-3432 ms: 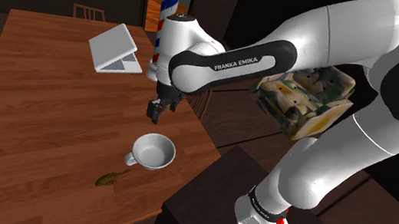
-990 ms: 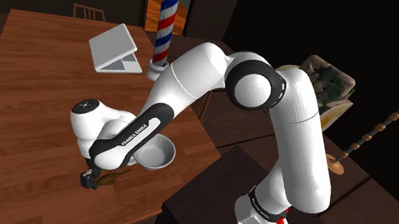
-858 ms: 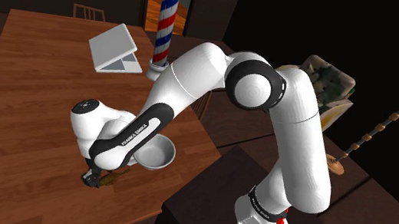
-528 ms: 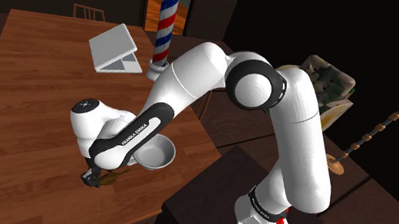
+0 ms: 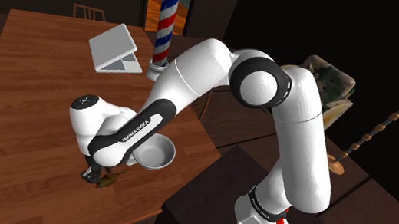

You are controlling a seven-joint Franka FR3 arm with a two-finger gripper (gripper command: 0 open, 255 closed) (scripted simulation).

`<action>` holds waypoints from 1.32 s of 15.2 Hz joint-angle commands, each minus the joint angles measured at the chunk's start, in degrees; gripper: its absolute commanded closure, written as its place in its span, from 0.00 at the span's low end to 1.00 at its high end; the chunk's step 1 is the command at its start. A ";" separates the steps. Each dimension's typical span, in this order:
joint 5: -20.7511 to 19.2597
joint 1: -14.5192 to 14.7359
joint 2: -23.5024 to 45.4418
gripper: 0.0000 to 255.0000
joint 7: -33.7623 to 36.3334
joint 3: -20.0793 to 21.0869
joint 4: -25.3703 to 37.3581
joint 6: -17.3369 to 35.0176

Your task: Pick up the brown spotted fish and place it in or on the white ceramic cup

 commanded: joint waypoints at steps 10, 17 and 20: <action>-13.30 23.49 -12.98 0.00 13.41 -28.35 -34.64 56.10; -10.70 23.79 -5.88 0.00 12.13 -28.10 -30.01 58.53; -10.61 23.80 -5.30 0.00 12.13 -28.09 -29.60 58.70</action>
